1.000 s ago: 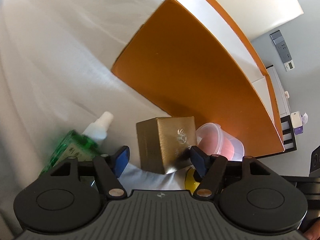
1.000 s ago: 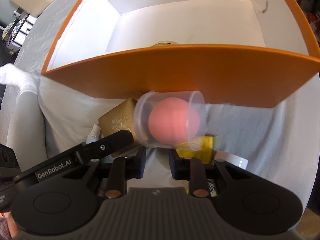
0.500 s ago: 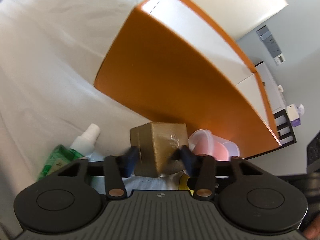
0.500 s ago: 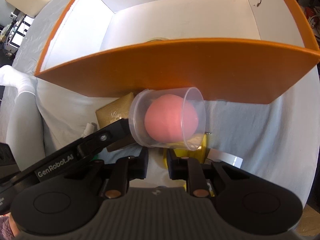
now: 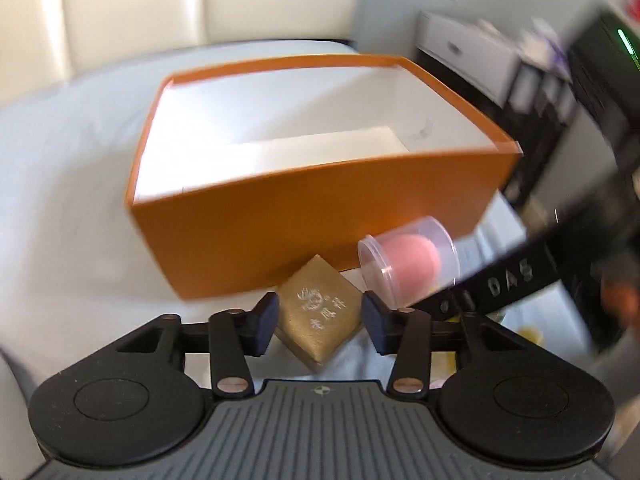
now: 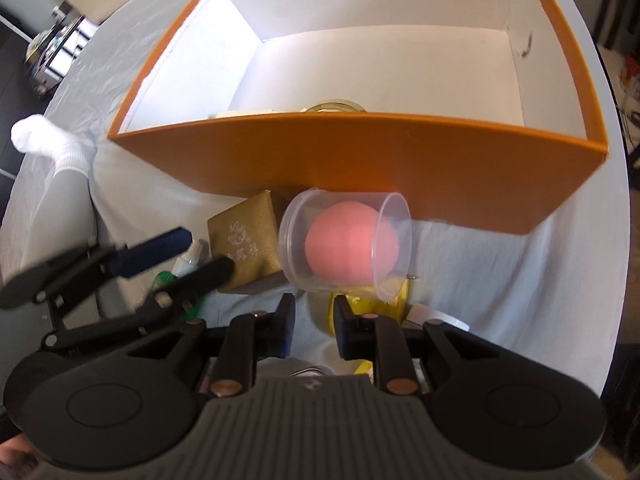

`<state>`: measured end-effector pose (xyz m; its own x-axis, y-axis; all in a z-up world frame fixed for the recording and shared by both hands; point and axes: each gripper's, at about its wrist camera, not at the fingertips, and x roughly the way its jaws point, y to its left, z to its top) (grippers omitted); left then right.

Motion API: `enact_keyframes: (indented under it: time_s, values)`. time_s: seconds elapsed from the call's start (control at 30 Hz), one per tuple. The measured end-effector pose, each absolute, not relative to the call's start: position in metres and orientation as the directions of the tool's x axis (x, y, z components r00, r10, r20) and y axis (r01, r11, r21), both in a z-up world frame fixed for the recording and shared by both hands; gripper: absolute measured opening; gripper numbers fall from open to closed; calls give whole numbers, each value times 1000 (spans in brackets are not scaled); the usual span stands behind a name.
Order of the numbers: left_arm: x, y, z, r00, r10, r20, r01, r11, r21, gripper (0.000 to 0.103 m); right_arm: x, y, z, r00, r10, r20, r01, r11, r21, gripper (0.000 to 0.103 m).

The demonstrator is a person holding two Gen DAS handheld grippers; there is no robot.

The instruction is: Organize rigid objects

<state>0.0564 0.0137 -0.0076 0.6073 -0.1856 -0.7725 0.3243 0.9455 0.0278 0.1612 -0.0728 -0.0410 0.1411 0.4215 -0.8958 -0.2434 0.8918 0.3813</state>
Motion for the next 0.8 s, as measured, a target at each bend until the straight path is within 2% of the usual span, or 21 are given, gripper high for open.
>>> enact_keyframes:
  time_s: [0.03,0.1,0.2,0.27,0.43,0.57,0.67,0.8]
  values:
    - [56,7,-9,601,-172,-780,375,923,85,65,162,-73,-40,140,423,-895,-249,890,382,22]
    - [59,-2,-12,566,-177,-805,478,866,145,70,163,-75,-40,133,431,-893,-254,885,390,31]
    - [66,-13,-20,522,-170,-836,592,777,213,77,163,-75,-40,123,430,-895,-270,882,386,35]
    - [72,-17,-25,516,-159,-842,619,748,239,77,163,-72,-41,118,414,-903,-285,885,368,39]
    - [88,-26,-35,475,-154,-867,667,705,240,77,159,-71,-46,119,364,-924,-359,883,302,40]
    - [98,-31,-43,446,-149,-883,683,694,227,79,160,-70,-51,147,298,-943,-410,886,217,46]
    - [102,-34,-46,433,-162,-887,685,698,208,79,159,-66,-53,180,258,-949,-503,854,136,56]
    - [107,-34,-51,417,-180,-891,684,708,177,75,158,-57,-64,148,261,-954,-623,774,115,57]
